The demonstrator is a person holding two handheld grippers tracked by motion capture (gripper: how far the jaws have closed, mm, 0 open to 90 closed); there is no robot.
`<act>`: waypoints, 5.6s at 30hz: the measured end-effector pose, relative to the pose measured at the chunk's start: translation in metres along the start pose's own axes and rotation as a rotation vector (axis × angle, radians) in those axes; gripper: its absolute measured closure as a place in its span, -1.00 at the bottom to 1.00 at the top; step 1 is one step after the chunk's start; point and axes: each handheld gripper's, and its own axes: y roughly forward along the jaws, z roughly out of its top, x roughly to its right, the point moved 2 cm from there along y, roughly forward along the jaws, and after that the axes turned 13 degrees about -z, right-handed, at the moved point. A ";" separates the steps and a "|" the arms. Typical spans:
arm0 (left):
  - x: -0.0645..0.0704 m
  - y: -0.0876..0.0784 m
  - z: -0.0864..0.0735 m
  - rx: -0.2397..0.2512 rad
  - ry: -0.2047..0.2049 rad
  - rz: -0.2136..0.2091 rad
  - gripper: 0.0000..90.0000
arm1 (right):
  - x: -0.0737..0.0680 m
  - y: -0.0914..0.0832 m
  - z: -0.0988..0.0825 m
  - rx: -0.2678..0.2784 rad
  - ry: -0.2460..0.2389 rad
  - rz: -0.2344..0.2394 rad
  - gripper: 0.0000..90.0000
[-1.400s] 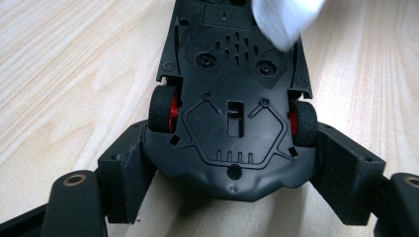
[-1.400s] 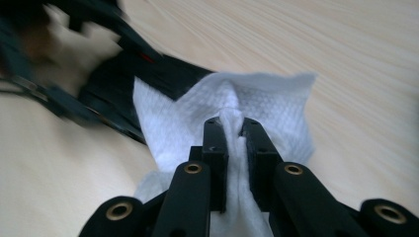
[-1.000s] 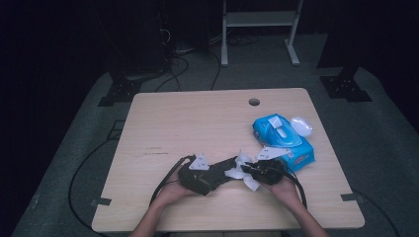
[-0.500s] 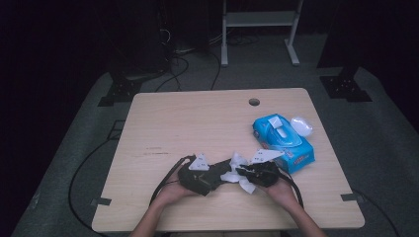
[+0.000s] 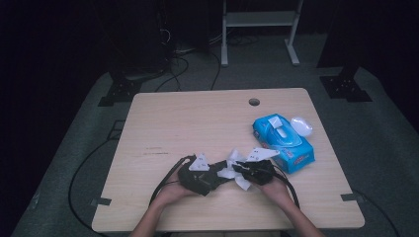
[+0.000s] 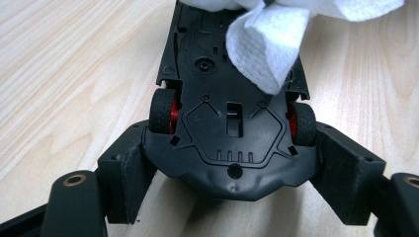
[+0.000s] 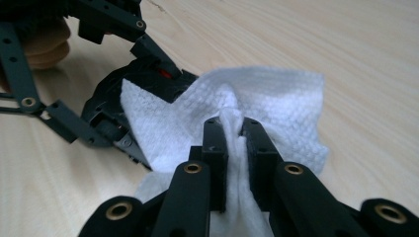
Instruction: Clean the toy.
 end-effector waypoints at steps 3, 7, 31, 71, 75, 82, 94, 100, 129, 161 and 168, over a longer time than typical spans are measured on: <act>-0.001 0.000 -0.001 0.001 0.001 -0.004 -0.47 | 0.009 0.000 0.000 -0.009 -0.001 -0.040 0.81; 0.000 0.000 0.000 -0.003 0.008 0.002 -0.47 | 0.016 0.000 -0.001 -0.021 0.028 -0.060 0.81; 0.000 0.006 -0.002 -0.021 0.004 -0.005 -0.47 | -0.009 0.029 0.026 -0.019 -0.016 -0.034 0.81; 0.003 0.008 -0.001 -0.025 0.010 0.002 -0.47 | -0.045 0.033 0.030 -0.019 -0.061 0.103 0.80; 0.003 0.008 -0.001 -0.025 0.010 0.003 -0.47 | -0.060 0.030 0.029 -0.029 -0.126 0.164 0.80; 0.002 0.007 -0.002 -0.022 0.010 0.003 -0.47 | -0.012 0.008 0.013 -0.043 -0.093 0.007 0.81; 0.001 0.006 -0.002 -0.023 0.007 0.001 -0.47 | 0.006 -0.016 -0.007 -0.068 -0.070 -0.023 0.81; 0.001 0.008 0.000 -0.023 0.007 0.001 -0.47 | -0.009 -0.005 0.003 -0.064 -0.045 0.040 0.81; -0.004 0.004 0.000 -0.013 -0.033 -0.059 -0.49 | 0.014 -0.024 -0.012 -0.102 -0.034 0.005 0.81; -0.016 0.002 0.006 0.050 -0.256 -0.127 -0.44 | 0.001 -0.033 -0.023 -0.046 -0.131 0.010 0.83; -0.008 0.001 0.008 0.039 -0.168 -0.076 -0.44 | 0.000 -0.035 -0.025 -0.050 -0.127 0.018 0.83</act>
